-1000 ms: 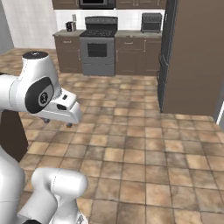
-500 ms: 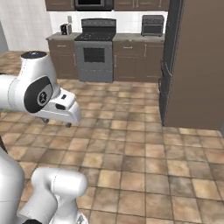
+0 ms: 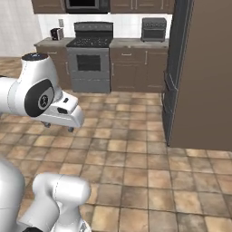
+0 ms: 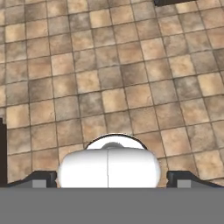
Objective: Pick up the bowls from the cabinet and place each bowl in front of a stool on the dining counter.
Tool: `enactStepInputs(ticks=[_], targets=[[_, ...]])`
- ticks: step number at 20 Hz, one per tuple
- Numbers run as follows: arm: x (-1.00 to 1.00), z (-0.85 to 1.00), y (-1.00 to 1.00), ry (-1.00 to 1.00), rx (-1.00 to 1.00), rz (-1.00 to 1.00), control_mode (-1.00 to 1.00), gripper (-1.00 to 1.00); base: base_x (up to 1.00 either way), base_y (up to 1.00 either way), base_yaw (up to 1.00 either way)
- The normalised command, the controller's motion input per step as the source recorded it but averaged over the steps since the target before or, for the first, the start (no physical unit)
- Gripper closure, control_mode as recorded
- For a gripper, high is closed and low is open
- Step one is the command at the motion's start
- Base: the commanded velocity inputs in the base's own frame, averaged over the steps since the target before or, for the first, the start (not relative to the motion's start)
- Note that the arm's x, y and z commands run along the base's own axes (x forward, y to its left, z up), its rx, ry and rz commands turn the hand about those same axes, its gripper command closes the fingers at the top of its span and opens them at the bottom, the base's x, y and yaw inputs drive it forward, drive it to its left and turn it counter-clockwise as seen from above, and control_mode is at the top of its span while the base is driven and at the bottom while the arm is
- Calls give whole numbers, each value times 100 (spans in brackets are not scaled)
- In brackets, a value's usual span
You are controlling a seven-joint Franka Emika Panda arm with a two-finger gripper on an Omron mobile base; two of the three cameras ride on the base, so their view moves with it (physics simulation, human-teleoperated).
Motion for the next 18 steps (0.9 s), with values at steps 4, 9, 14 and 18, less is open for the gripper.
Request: enactStepInputs(ticks=[4, 9, 14, 18], targets=[[0, 0, 0, 0, 0, 0, 100, -100, 100, 8, -6], [0, 0, 0, 0, 0, 0, 100, -100, 100, 1, -6], [0, 0, 0, 0, 0, 0, 100, -100, 100, 4, -9], [0, 0, 0, 0, 0, 0, 100, -100, 100, 0, -12]])
